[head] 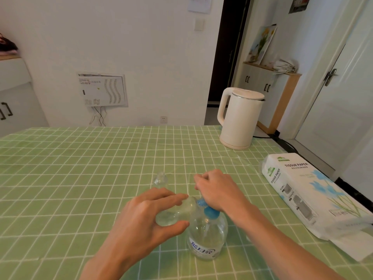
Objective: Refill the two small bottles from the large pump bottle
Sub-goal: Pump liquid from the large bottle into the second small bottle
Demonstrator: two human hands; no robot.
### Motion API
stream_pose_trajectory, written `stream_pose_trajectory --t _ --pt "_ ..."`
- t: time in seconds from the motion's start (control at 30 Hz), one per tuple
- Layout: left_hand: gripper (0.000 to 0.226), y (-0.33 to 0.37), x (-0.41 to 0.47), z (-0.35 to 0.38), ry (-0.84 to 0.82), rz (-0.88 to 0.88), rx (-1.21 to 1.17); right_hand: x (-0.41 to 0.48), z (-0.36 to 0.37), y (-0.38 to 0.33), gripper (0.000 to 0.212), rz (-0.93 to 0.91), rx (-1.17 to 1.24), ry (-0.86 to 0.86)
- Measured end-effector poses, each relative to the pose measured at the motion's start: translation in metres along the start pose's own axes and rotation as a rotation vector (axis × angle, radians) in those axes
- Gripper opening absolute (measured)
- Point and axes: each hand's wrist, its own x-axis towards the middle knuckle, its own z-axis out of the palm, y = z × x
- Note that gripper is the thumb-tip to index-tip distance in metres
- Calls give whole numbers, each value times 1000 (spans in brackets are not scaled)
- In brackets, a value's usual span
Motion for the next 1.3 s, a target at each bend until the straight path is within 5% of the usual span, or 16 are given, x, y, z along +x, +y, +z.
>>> stream_pose_trajectory --t 1.3 --pt "49 -2 1 2 -21 -32 -14 4 -1 0 42 -43 -59 10"
